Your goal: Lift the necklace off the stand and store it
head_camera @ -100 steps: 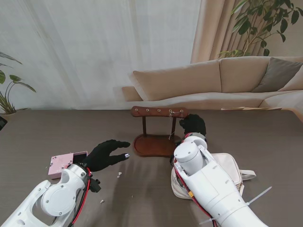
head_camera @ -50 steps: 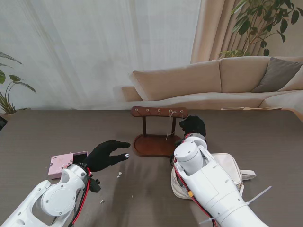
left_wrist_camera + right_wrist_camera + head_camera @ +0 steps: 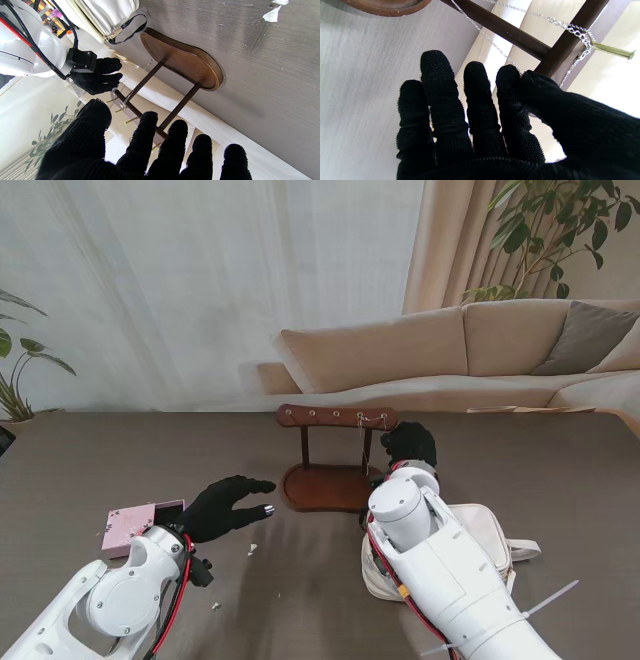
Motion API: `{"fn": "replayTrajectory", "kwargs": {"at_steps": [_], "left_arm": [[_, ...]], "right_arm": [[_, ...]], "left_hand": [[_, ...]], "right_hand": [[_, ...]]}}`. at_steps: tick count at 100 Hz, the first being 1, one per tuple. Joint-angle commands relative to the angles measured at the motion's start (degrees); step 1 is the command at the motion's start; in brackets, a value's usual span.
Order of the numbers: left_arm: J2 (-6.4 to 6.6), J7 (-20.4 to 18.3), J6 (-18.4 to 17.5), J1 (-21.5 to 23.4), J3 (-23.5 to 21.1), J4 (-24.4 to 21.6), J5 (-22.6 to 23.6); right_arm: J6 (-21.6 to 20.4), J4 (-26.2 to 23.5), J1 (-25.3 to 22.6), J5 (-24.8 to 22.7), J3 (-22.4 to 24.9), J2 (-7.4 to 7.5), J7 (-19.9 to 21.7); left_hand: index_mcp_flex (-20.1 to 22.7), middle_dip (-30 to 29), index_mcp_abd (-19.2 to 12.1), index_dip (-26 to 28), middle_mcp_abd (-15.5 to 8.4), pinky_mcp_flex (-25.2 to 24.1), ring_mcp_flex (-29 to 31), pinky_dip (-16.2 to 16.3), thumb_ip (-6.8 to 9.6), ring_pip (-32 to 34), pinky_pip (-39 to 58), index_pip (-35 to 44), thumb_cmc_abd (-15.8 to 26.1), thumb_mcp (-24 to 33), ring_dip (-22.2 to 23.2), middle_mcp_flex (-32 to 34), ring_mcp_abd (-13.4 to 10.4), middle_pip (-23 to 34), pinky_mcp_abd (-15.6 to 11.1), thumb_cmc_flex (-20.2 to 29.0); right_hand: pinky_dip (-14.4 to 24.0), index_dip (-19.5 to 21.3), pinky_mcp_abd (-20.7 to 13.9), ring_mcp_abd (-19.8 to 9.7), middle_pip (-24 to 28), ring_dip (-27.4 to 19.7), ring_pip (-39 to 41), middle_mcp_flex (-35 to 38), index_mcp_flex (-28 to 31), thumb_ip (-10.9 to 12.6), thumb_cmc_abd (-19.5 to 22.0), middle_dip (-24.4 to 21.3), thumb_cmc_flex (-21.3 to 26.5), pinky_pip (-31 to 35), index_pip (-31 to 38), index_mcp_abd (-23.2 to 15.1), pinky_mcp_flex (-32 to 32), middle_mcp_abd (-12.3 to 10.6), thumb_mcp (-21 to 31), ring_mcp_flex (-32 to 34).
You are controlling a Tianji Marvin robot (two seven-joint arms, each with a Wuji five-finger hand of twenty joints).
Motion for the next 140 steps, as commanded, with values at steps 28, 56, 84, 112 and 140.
{"fn": "replayTrajectory", "kwargs": {"at_steps": [28,56,84,112,140], "left_arm": [[-0.06,-1.2,0.06,0.09,-0.05,-0.26,-0.26],[-0.04,-1.34,0.2,0.02,0.01,-0.26,-0.31],[-0.02,-1.55,0.43,0.02,0.02,-0.33,-0.42],[0.03,-1.82,0.54,0.06,-0.04,-0.43,-0.54],[0.03,-1.85,0.52,0.06,-0.08,-0.43,-0.54]], "right_arm": [[0.91,-2.03,-0.29,-0.46,0.49,0.07,0.83],[1.29,-3.48,-0.47,-0.52,0.95,0.24,0.93],[1.34,-5.13,-1.01,-0.03,1.5,0.36,0.9],[1.47,-6.05,-0.97,0.13,1.91,0.35,0.62],[1.62,-7.39,-0.93,0.31,2.29,0.38,0.44]], "left_hand": [[0.6,-0.02,0.39,0.15,0.51,-0.84,0.31,0.07,2.5,0.56,-0.21,0.06,1.85,-1.6,0.28,0.63,0.01,-0.24,-0.86,0.93],[0.48,-0.02,0.3,0.15,0.42,-0.83,0.33,0.07,2.49,0.49,-0.2,0.0,1.93,-1.68,0.24,0.61,0.0,-0.25,-0.88,0.89],[0.37,-0.02,0.33,0.12,0.39,-0.86,0.42,0.09,2.49,0.34,-0.2,-0.06,2.03,-1.75,0.15,0.54,-0.18,-0.26,-0.91,0.93],[0.4,-0.04,0.43,0.13,0.51,-0.88,0.39,0.13,2.49,0.28,-0.18,-0.04,2.1,-1.94,0.12,0.48,-0.18,-0.27,-0.86,1.0],[0.48,-0.04,0.44,0.15,0.5,-0.81,0.34,0.15,2.51,0.48,-0.16,0.0,2.15,-2.1,0.24,0.46,0.05,-0.28,-0.85,1.11]], "right_hand": [[-1.8,-0.38,3.08,0.47,-0.15,0.75,0.34,3.56,2.05,-0.96,-2.91,1.23,0.84,3.23,0.81,0.92,1.02,1.68,5.32,4.85],[-1.95,-0.18,3.1,0.42,-0.11,0.88,0.3,3.74,2.21,-1.0,-3.05,1.53,0.82,3.6,0.87,1.11,1.37,1.7,5.49,5.32],[-2.06,0.01,3.13,0.28,-0.01,1.0,0.34,3.3,1.99,-1.16,-2.44,1.86,1.04,3.76,0.77,1.14,1.41,1.63,5.04,5.38],[-2.12,0.32,3.0,0.19,0.02,1.08,0.32,2.89,1.6,-1.17,-1.82,2.0,1.18,3.93,0.67,0.96,1.4,1.61,4.52,5.35],[-2.11,0.59,2.91,0.24,0.3,1.13,0.27,2.43,1.36,-1.13,-1.45,2.16,1.38,4.02,0.52,0.94,1.16,1.58,4.03,5.16]]}}
